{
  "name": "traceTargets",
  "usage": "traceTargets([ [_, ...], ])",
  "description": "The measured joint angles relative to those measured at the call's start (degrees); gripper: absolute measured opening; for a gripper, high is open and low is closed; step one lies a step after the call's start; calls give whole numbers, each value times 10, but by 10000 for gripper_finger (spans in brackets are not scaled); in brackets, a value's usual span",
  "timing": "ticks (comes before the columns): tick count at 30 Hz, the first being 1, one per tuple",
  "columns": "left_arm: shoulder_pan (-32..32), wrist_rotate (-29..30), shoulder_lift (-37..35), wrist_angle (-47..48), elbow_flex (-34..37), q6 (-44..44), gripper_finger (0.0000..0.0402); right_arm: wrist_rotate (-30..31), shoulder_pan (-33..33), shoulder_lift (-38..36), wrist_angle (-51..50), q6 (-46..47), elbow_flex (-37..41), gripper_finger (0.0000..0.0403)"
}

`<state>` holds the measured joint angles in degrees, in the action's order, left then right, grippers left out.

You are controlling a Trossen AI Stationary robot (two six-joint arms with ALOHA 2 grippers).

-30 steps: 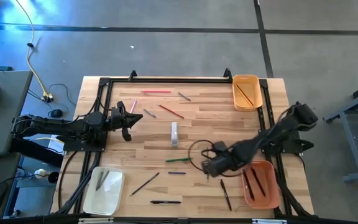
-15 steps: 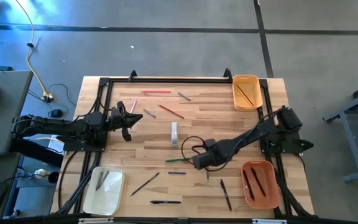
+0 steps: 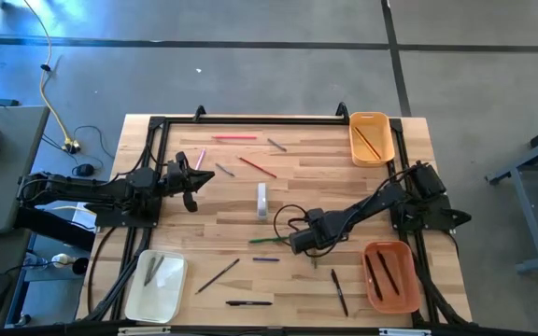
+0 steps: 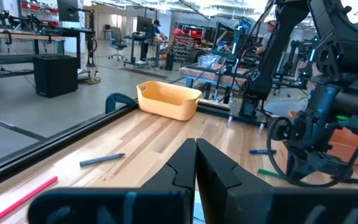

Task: Sort crayons/erasers/pens/pencils in bins
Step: Put the green pencil into the yellow bin

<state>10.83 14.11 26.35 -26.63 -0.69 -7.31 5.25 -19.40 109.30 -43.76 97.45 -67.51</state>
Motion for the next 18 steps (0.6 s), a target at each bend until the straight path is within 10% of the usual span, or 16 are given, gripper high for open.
traceTargets([
  [18, 0, 0, 0, 0, 0, 0, 0, 12, 12, -46, -4, -51, 2, 8],
])
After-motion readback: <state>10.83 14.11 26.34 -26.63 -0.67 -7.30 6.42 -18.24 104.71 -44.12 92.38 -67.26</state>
